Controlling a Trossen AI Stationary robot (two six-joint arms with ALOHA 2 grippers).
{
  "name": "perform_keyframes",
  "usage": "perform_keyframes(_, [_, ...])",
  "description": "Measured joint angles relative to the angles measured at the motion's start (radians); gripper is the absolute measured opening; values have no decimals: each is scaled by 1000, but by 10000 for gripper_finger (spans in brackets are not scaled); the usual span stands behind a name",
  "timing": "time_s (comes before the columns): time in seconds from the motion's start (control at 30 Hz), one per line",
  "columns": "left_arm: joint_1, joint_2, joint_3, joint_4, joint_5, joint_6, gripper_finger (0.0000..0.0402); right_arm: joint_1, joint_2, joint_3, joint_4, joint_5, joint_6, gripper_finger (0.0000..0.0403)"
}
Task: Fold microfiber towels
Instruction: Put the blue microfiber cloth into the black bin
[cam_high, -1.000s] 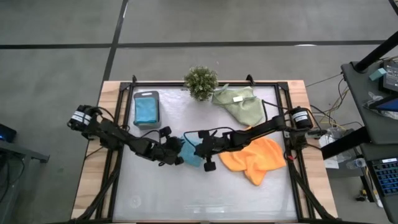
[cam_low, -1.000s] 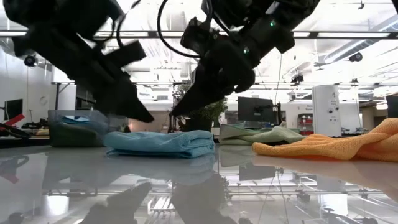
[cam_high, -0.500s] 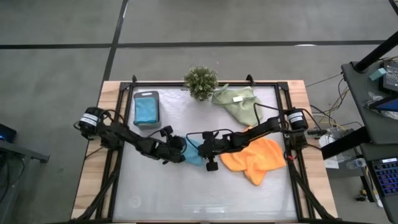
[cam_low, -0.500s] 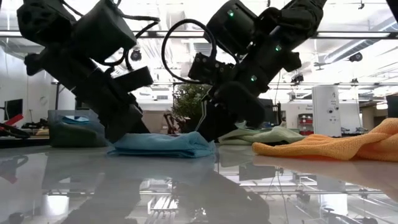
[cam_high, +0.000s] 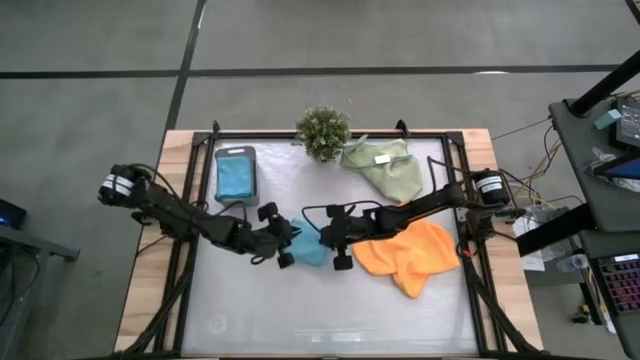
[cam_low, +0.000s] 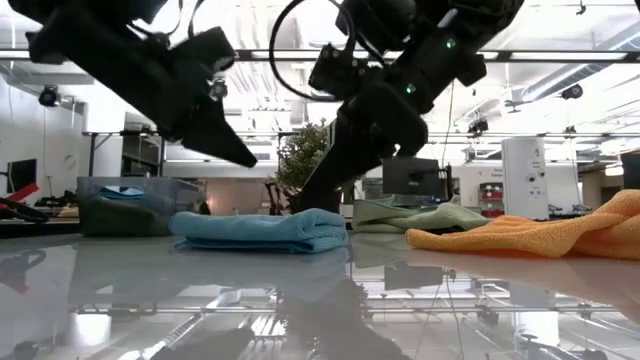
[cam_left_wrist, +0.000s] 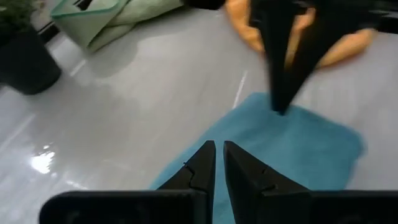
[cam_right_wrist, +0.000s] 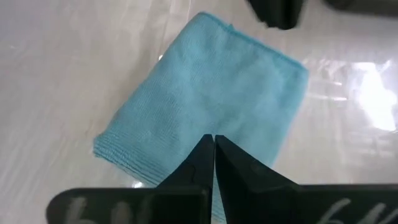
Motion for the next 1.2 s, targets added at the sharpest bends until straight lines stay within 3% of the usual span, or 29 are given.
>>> perform_keyframes(0.27, [-1,-31,-1,3,88,-4,21,-32,-68,-10,-32,0,-53,9])
perform_keyframes(0.37, [12,-25,14,0,217,-22,34,-50,-103,-26,-46,1,-102,9])
perform_keyframes(0.47, [38,-8,47,4,314,-41,64,-70,-146,-60,-11,0,-157,9])
perform_keyframes(0.6, [65,17,94,-13,338,2,121,-91,-217,-157,155,-5,-210,9])
perform_keyframes(0.73, [119,28,171,-151,350,33,176,-105,-273,-284,355,-9,-219,9])
perform_keyframes(0.93, [241,70,282,-358,544,173,223,-114,-335,-396,444,-9,-220,9])
perform_keyframes(1.2, [391,187,345,-384,773,382,228,-118,-343,-421,468,-9,-217,9])
